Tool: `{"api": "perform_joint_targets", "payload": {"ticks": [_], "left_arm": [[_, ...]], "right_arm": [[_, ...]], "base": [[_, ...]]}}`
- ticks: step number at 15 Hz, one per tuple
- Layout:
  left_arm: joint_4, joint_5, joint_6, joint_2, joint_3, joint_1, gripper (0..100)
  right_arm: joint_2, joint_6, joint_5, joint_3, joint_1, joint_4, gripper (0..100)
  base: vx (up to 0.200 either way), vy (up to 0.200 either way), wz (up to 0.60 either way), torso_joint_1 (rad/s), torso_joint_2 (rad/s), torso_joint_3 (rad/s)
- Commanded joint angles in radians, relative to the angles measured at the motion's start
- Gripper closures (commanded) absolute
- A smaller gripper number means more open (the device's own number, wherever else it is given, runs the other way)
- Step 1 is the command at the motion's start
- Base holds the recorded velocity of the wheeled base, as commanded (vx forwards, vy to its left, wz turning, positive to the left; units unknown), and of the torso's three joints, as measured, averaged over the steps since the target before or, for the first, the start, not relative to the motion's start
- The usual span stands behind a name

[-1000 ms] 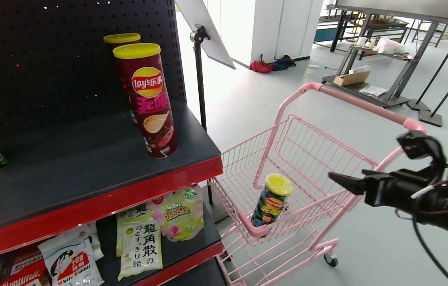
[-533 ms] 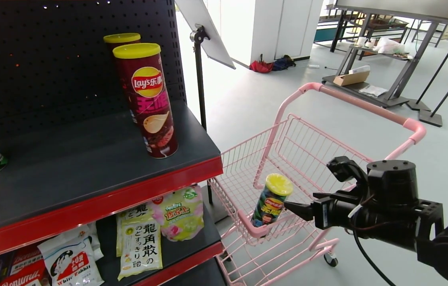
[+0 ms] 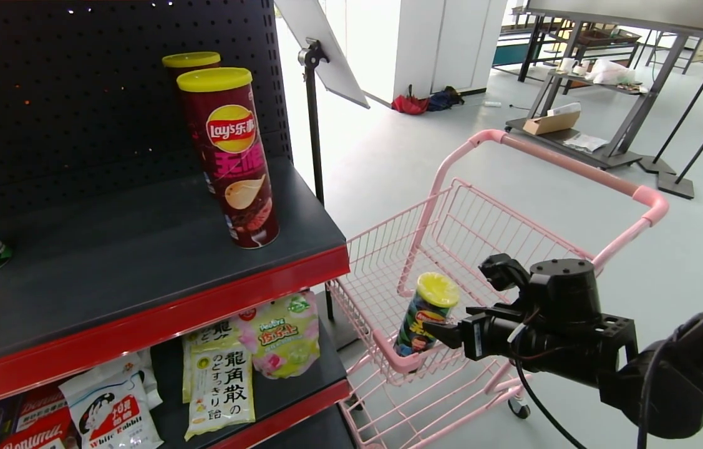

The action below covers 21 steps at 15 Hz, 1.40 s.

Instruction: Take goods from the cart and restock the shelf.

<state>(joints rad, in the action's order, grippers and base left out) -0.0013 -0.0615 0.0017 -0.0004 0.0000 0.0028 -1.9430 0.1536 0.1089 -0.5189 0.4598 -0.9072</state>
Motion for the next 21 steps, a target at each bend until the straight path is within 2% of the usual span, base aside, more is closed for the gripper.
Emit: {"api": "perform_joint_targets", "payload": {"ticks": [1, 8, 12, 21], "left_arm": [[0.000, 0.000, 0.000, 0.000, 0.000, 0.000, 0], [0.000, 0.002, 0.000, 0.000, 0.000, 0.000, 0], [0.000, 0.002, 0.000, 0.000, 0.000, 0.000, 0], [0.000, 0.002, 0.000, 0.000, 0.000, 0.000, 0]], "right_arm": [[-0.044, 0.018, -0.002, -0.047, 0.025, -0.001, 0], [-0.143, 0.032, -0.037, -0.096, 0.031, -0.002, 0], [-0.226, 0.034, -0.037, -0.139, 0.028, -0.108, 0], [-0.301, 0.035, -0.061, -0.231, -0.009, -0.110, 0]], "base": [[0.000, 0.000, 0.00, 0.000, 0.00, 0.000], [0.000, 0.000, 0.00, 0.000, 0.00, 0.000], [0.000, 0.000, 0.00, 0.000, 0.00, 0.000], [0.000, 0.000, 0.00, 0.000, 0.00, 0.000]]}}
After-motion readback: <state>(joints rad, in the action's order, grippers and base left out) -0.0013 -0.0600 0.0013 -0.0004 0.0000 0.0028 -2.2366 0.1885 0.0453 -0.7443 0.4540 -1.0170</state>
